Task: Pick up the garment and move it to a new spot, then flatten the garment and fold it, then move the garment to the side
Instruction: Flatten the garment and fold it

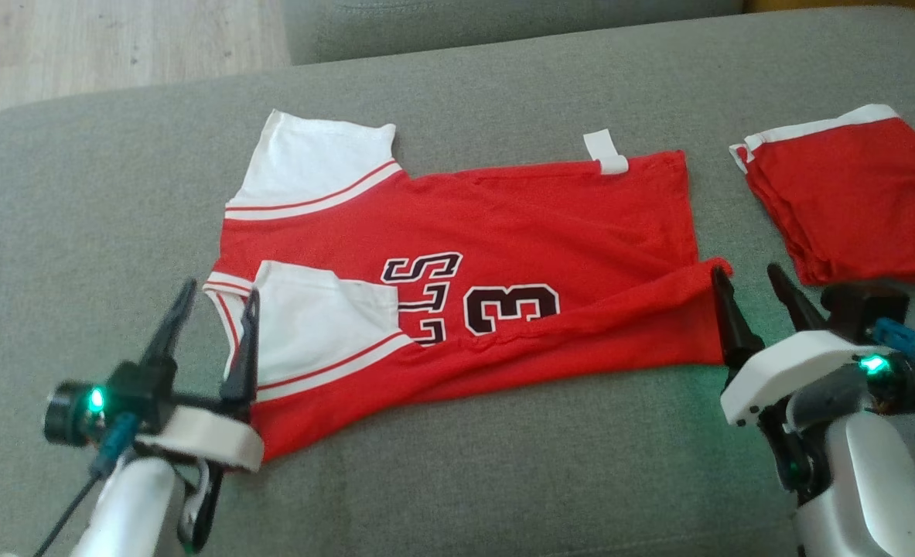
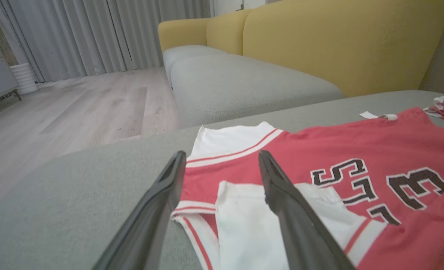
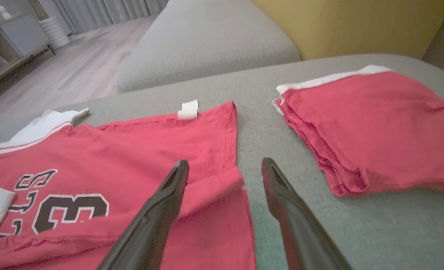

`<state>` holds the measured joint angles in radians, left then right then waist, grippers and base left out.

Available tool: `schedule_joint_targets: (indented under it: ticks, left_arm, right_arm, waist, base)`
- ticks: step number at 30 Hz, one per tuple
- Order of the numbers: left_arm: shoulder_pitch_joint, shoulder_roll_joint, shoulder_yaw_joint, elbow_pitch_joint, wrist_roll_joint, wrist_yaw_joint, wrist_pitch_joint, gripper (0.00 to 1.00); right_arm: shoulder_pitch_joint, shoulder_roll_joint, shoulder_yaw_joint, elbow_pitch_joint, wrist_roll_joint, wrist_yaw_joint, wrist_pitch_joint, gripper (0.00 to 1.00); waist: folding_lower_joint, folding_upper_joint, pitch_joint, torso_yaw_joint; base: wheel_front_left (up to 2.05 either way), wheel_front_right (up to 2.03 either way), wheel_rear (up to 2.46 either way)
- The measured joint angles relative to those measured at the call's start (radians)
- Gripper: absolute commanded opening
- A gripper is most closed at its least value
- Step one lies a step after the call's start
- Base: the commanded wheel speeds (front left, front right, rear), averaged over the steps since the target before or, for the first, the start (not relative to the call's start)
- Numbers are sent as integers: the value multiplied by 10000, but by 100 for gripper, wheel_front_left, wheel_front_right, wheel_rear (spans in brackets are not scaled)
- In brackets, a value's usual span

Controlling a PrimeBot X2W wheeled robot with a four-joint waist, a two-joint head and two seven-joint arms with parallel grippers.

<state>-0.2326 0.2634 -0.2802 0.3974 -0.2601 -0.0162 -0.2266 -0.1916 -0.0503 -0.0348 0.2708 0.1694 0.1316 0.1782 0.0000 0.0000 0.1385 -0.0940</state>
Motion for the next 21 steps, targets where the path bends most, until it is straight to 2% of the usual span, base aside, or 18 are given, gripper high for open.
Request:
schedule_joint_targets:
  ticks: [2,4,8,13,17,21]
  left_arm:
    - [-174,-58,207,-182,138,174,-184,100]
    - [-248,-128,422,-466,140,169,-244,100]
    - [-247,-366,1026,-2027,445,151,-263,100]
    - [-219,-566,1557,-3093,894,-217,-303,100]
    - [-271,-554,1565,-2980,1110,-591,-305,100]
    - [-1026,-219,1315,-1787,1289,-909,-249,100]
  right_arm:
    - [2,6,90,-132,84,0,-533,100]
    - [18,6,305,-263,192,0,-1087,100]
    - [134,21,836,-370,385,0,-1927,100]
    - [334,23,1175,-309,330,0,-2510,100]
    - [320,25,1287,-295,330,0,-2761,100]
    - [132,25,1304,-295,334,0,-3009,100]
  waist:
    - [0,0,61,-15]
    - [0,0,110,-45]
    - [0,0,236,-139]
    - [0,0,415,-342]
    - [0,0,648,-514]
    - [0,0,1006,-707]
  base:
    - [0,0,0]
    - [0,0,0]
    - [0,0,0]
    - [0,0,0]
    - [0,0,0]
    - [0,0,0]
